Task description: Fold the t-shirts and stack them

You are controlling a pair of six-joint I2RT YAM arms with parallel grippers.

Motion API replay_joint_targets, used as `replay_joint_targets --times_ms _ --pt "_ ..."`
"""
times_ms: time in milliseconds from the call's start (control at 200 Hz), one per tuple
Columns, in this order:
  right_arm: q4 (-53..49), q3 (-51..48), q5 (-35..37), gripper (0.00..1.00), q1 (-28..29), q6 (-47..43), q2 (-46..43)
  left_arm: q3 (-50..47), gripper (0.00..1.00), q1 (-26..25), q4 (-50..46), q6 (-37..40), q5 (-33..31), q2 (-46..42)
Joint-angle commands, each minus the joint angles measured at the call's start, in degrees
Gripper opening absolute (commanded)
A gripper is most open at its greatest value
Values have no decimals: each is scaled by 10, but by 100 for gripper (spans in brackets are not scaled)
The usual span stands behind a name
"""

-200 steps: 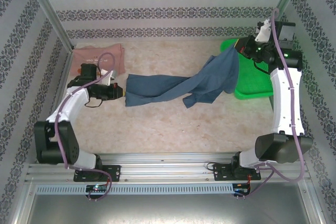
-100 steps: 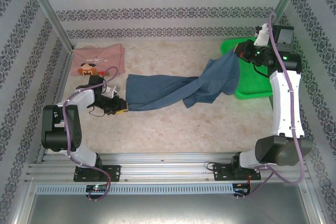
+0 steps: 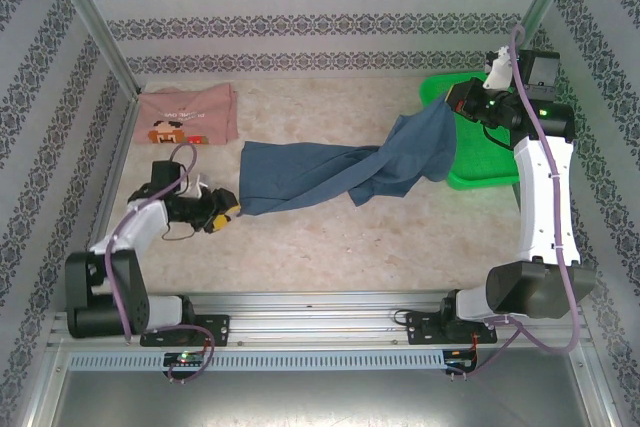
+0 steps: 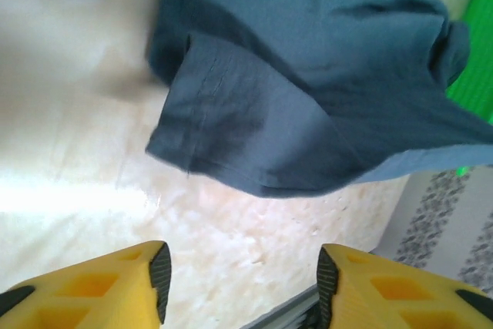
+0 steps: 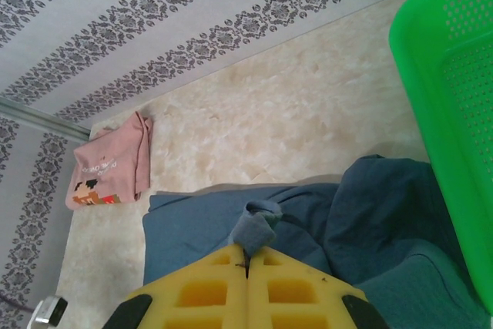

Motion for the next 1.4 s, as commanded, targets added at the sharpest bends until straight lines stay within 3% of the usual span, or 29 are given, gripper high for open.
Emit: replay_joint_targets --times_ms 0,150,415,555,779,879,1054,1394 --pt "-3 -2 7 0 8 -9 -12 -68 61 4 77 -186 2 -62" --pt "-3 1 6 0 9 -10 -10 -164 64 4 176 -353 -30 -144" --pt "2 -2 7 0 9 -11 -7 -222 62 -18 289 -475 -114 -136" --pt "4 -4 8 0 10 -8 -7 -213 59 -64 310 -496 -118 -105" --pt "3 -6 12 0 11 -8 -10 -207 57 -126 127 -470 -154 -202" --pt "3 -9 13 0 11 -10 -11 -224 56 -146 113 -481 -163 -219" --pt "11 -15 11 0 11 -4 -10 -201 54 -205 151 -488 -194 -143" --pt "17 -31 12 0 13 -4 -19 -148 49 -221 192 -469 -236 -22"
